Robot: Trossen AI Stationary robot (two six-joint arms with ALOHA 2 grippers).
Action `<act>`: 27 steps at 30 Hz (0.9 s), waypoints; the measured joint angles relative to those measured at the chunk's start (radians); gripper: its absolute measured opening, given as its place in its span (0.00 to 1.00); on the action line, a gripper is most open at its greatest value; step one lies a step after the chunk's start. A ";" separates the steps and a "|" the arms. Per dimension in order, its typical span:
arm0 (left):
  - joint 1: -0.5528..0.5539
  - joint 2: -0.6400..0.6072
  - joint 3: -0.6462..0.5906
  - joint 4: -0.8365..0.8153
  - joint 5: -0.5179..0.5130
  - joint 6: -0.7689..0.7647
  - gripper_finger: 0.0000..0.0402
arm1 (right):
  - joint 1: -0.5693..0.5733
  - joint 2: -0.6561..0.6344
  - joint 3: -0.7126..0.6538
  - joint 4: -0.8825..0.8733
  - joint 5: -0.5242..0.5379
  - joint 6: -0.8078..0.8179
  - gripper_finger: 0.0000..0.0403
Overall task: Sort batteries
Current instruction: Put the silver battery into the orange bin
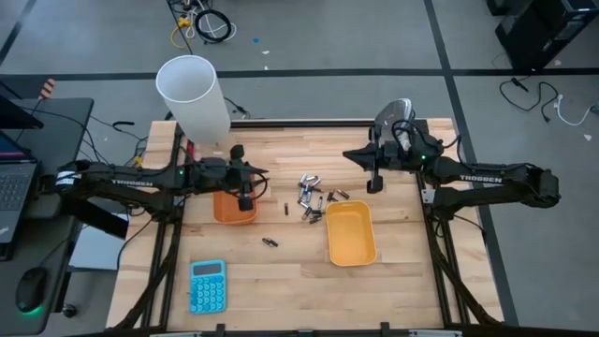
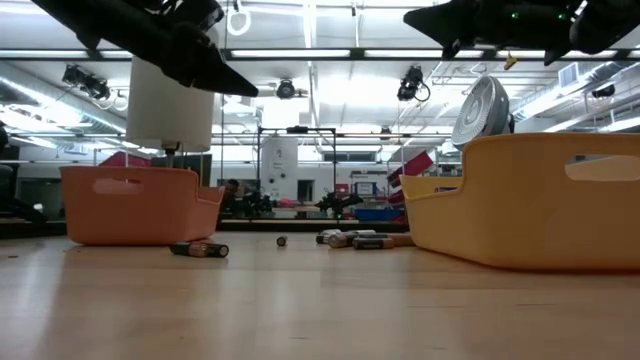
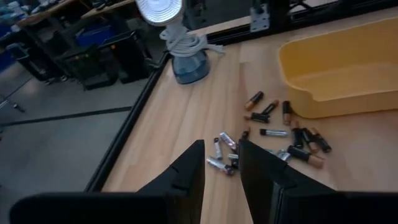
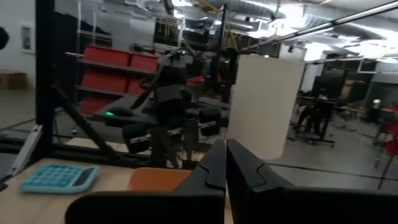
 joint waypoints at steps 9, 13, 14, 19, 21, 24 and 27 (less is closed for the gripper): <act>-0.079 0.038 -0.001 -0.026 0.000 -0.055 0.25 | 0.077 0.000 0.000 -0.156 0.000 0.047 0.00; -0.121 0.068 -0.001 -0.054 0.020 -0.105 0.25 | 0.120 0.000 0.000 -0.209 0.000 0.104 0.00; -0.133 0.079 0.000 -0.044 0.025 -0.118 0.25 | 0.131 0.000 0.000 -0.220 0.001 0.115 0.00; -0.203 0.112 0.001 -0.029 0.019 -0.129 0.25 | 0.202 0.000 0.000 -0.240 0.034 0.126 0.00; -0.225 0.125 -0.001 -0.013 -0.016 -0.143 0.25 | 0.231 0.000 0.000 -0.246 0.062 0.126 0.00; -0.240 0.150 0.000 0.046 -0.076 -0.143 0.25 | 0.266 0.000 0.000 -0.256 0.126 0.126 0.00; -0.243 0.182 0.000 0.113 -0.131 -0.121 0.25 | 0.287 0.000 0.000 -0.264 0.204 0.126 0.00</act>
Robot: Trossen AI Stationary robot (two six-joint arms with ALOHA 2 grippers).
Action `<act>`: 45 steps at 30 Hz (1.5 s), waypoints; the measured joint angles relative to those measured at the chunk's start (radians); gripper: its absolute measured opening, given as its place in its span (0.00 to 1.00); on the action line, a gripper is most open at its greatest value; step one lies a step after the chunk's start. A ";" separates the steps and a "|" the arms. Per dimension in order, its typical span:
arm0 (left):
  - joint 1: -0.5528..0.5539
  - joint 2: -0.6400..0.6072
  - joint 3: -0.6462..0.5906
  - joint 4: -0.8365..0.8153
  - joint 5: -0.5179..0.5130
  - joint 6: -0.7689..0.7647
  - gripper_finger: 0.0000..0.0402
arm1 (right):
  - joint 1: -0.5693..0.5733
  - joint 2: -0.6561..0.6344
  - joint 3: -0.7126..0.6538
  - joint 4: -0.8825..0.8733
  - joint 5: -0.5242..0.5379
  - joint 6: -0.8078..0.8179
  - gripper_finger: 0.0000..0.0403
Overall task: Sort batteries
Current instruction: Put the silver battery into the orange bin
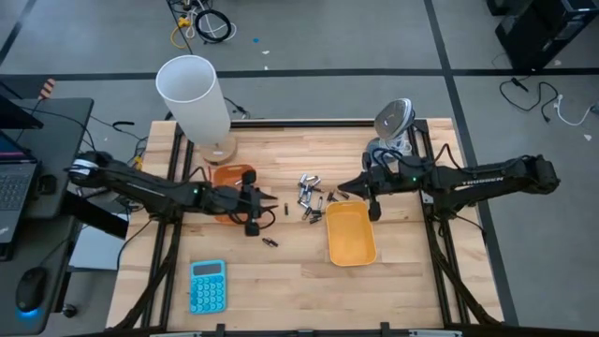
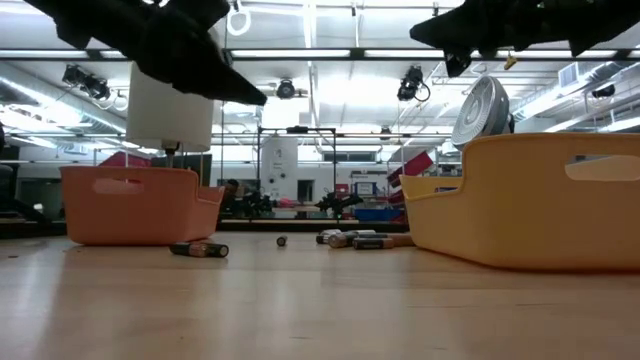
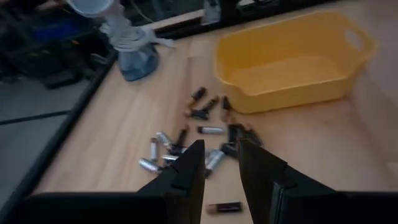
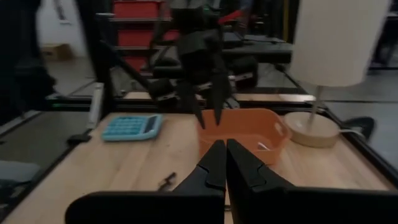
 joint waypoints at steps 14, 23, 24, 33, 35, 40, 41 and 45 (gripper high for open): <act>0.114 0.183 0.017 0.242 -0.078 -0.006 0.25 | -0.013 0.000 0.000 -0.091 0.215 0.022 0.00; 0.204 0.308 0.119 0.241 -0.081 -0.003 0.25 | -0.057 -0.007 0.000 -0.193 0.239 0.002 0.00; 0.214 0.322 0.128 0.241 -0.080 -0.003 0.25 | -0.057 -0.011 0.000 -0.209 0.250 0.001 0.00; 0.276 0.432 0.142 0.248 -0.010 -0.062 0.25 | -0.057 -0.080 0.000 -0.251 0.382 -0.027 0.00; 0.276 0.463 0.142 0.276 0.030 -0.072 0.25 | -0.057 -0.098 0.000 -0.258 0.392 -0.029 0.00; 0.276 0.551 0.142 0.378 0.081 -0.056 0.25 | -0.057 -0.121 0.000 -0.267 0.393 -0.046 0.00; 0.278 0.567 0.142 0.397 0.080 -0.055 0.25 | -0.057 -0.122 0.000 -0.267 0.393 -0.048 0.00; 0.290 0.626 0.153 0.444 0.079 -0.079 0.25 | -0.057 -0.120 0.000 -0.280 0.393 -0.052 0.00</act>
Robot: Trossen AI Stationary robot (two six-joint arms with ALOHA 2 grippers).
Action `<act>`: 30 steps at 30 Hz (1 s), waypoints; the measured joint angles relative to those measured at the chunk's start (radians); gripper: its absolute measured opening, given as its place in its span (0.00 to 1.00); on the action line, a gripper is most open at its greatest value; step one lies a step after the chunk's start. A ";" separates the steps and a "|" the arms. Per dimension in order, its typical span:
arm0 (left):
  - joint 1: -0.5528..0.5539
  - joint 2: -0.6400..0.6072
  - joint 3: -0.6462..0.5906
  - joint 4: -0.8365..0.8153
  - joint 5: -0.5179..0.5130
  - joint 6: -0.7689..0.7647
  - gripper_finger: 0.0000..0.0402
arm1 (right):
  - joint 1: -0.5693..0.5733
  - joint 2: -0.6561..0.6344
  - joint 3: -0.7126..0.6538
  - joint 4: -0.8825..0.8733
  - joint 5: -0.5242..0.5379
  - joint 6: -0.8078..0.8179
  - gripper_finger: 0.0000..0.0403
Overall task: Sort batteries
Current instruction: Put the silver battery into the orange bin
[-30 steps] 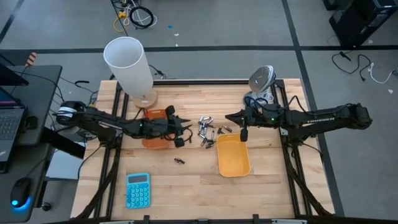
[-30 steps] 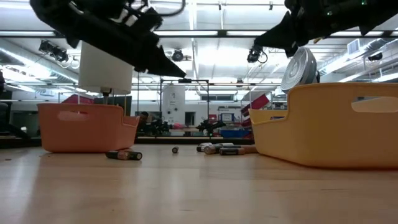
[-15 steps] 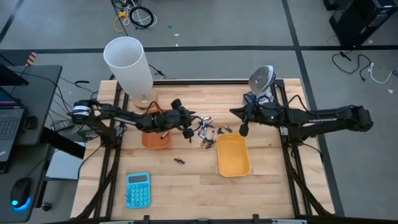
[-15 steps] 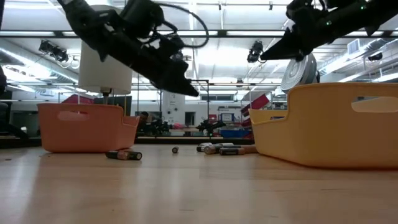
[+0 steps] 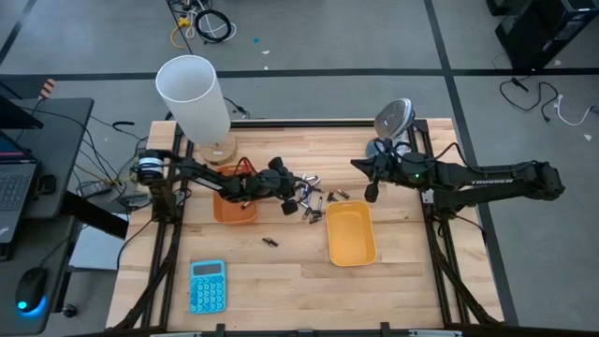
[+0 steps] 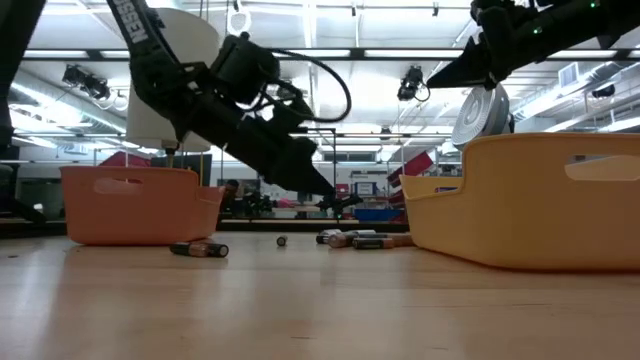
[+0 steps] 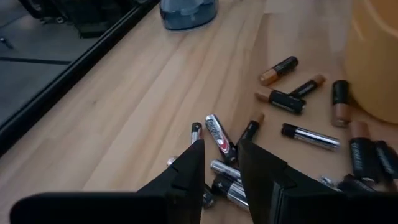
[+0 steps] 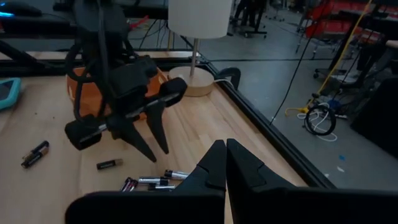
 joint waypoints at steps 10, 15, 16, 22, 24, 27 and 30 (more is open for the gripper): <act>0.034 0.062 0.040 0.003 -0.006 -0.060 0.25 | 0.000 0.000 0.000 -0.003 0.000 0.006 0.00; 0.051 0.062 0.040 -0.032 -0.027 -0.112 0.25 | 0.000 0.001 0.000 -0.003 0.000 -0.001 0.00; 0.051 0.062 0.040 -0.030 -0.027 -0.112 0.25 | 0.000 0.001 0.000 -0.003 0.000 -0.002 0.00; 0.051 0.062 0.040 -0.029 -0.026 -0.112 0.25 | 0.000 0.001 0.000 -0.003 0.000 -0.003 0.00; 0.051 0.062 0.040 -0.030 -0.026 -0.113 0.25 | 0.000 0.001 0.000 -0.003 0.000 -0.003 0.00; 0.051 0.062 0.040 -0.030 -0.026 -0.115 0.25 | 0.000 0.001 0.000 -0.003 0.000 -0.003 0.00; 0.051 0.062 0.040 -0.032 -0.025 -0.144 0.25 | 0.000 0.001 0.000 -0.003 0.000 -0.003 0.00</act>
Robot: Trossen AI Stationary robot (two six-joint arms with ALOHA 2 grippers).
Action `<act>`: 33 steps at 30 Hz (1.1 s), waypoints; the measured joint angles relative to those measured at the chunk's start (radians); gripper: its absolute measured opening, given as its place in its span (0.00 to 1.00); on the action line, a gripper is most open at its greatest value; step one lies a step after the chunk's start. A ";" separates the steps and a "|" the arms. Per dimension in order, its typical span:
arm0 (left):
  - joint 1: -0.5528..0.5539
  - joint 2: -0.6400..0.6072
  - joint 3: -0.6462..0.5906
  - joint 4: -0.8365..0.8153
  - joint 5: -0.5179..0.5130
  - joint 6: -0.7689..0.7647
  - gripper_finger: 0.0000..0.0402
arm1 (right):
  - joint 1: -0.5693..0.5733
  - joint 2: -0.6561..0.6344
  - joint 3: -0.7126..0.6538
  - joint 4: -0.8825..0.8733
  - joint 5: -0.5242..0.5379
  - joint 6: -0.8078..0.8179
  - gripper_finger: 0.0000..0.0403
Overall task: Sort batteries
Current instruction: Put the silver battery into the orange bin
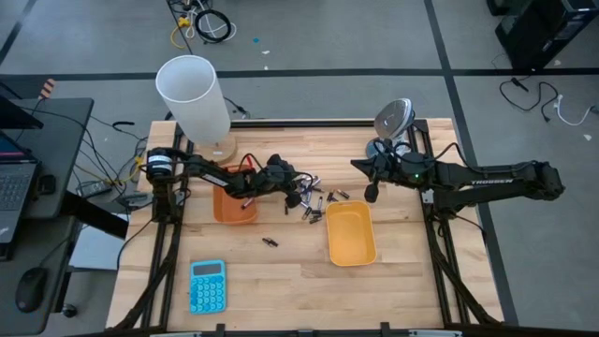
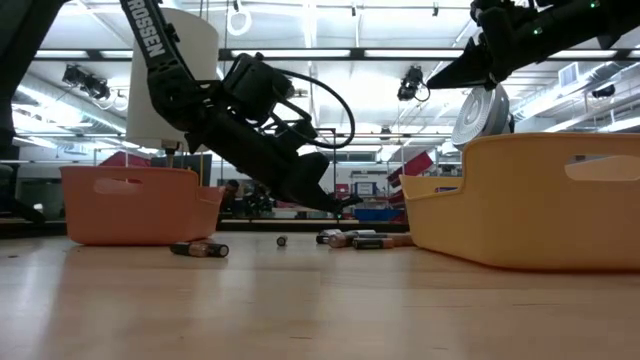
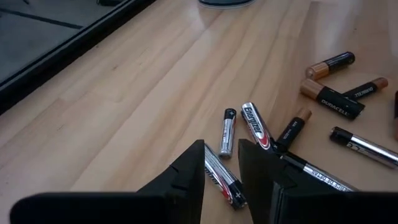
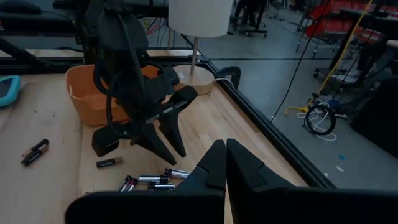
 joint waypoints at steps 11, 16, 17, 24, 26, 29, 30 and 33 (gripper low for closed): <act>-0.002 0.000 0.000 -0.056 0.018 -0.040 0.25 | 0.000 0.000 0.000 0.000 0.000 -0.006 0.00; -0.002 0.000 0.000 -0.058 0.018 -0.040 0.25 | 0.000 0.000 0.000 0.000 0.000 -0.007 0.00; -0.002 0.000 0.000 -0.058 0.018 -0.040 0.25 | 0.000 0.000 0.000 0.000 0.000 -0.008 0.00; 0.000 0.000 0.000 -0.058 0.018 -0.018 0.28 | 0.000 0.000 0.000 0.000 0.000 -0.008 0.00; 0.000 0.000 -0.001 -0.058 0.018 -0.017 0.28 | 0.000 0.000 0.000 0.000 0.000 -0.005 0.00; 0.000 0.000 -0.001 -0.058 0.018 -0.017 0.29 | 0.000 0.000 0.000 0.000 0.000 -0.005 0.00; 0.000 0.000 -0.001 -0.058 0.018 -0.017 0.29 | 0.000 0.000 0.000 0.000 0.000 -0.005 0.00; 0.000 0.000 -0.001 -0.056 0.006 -0.017 0.29 | 0.000 0.000 0.000 0.000 0.000 -0.005 0.00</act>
